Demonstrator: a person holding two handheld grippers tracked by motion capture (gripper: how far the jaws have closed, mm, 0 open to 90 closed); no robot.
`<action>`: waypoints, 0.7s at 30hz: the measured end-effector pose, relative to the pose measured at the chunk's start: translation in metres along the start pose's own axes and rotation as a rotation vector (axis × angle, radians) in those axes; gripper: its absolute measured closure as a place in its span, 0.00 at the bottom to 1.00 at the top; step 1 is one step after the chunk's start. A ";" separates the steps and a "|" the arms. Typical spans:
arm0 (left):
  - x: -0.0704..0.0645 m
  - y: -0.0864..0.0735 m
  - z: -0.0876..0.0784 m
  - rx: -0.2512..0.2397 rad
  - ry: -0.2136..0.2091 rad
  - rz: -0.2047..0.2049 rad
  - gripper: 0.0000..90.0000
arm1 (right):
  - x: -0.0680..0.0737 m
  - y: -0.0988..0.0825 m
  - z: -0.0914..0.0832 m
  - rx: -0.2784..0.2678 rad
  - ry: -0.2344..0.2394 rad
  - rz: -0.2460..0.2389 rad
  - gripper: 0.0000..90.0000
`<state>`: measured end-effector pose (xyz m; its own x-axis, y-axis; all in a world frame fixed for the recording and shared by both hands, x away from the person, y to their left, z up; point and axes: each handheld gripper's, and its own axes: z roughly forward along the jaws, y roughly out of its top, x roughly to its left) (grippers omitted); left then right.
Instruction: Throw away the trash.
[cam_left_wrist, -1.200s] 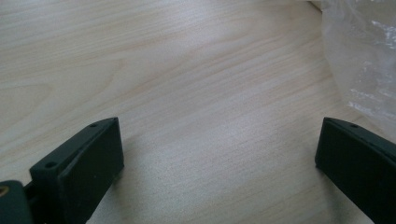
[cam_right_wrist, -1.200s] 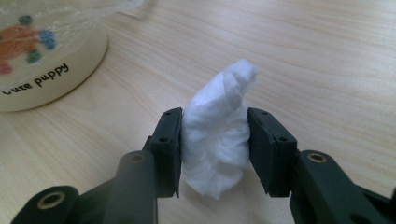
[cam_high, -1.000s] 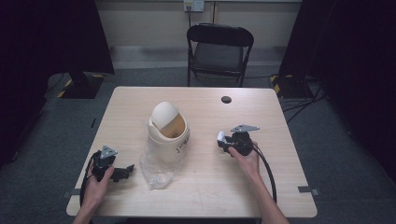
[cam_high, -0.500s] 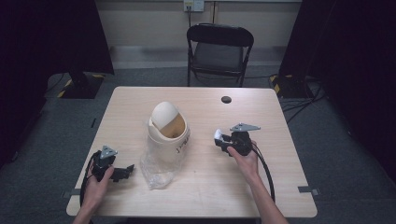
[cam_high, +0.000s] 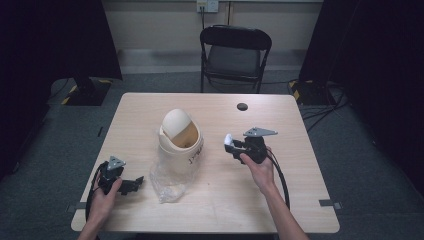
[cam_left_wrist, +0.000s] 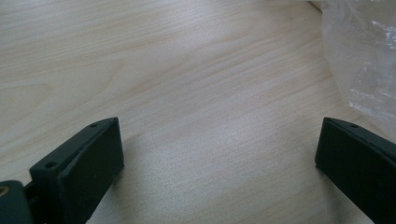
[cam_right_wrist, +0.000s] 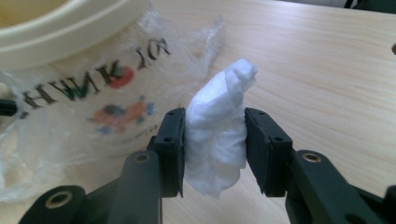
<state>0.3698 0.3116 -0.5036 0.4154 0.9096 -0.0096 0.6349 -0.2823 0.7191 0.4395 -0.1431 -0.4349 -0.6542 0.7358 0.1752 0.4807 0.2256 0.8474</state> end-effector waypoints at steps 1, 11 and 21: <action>0.000 0.000 0.000 0.000 0.000 0.000 0.00 | 0.002 0.002 -0.001 -0.006 0.009 -0.003 0.67; 0.000 0.000 0.000 0.000 0.000 0.000 0.00 | 0.019 0.019 -0.004 -0.044 0.039 -0.031 0.68; 0.000 0.000 0.000 0.000 -0.001 0.001 0.00 | 0.032 0.037 -0.003 -0.070 0.086 -0.056 0.68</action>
<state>0.3698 0.3117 -0.5036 0.4162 0.9092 -0.0097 0.6347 -0.2829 0.7191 0.4338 -0.1132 -0.3965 -0.7279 0.6653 0.1662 0.4020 0.2177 0.8894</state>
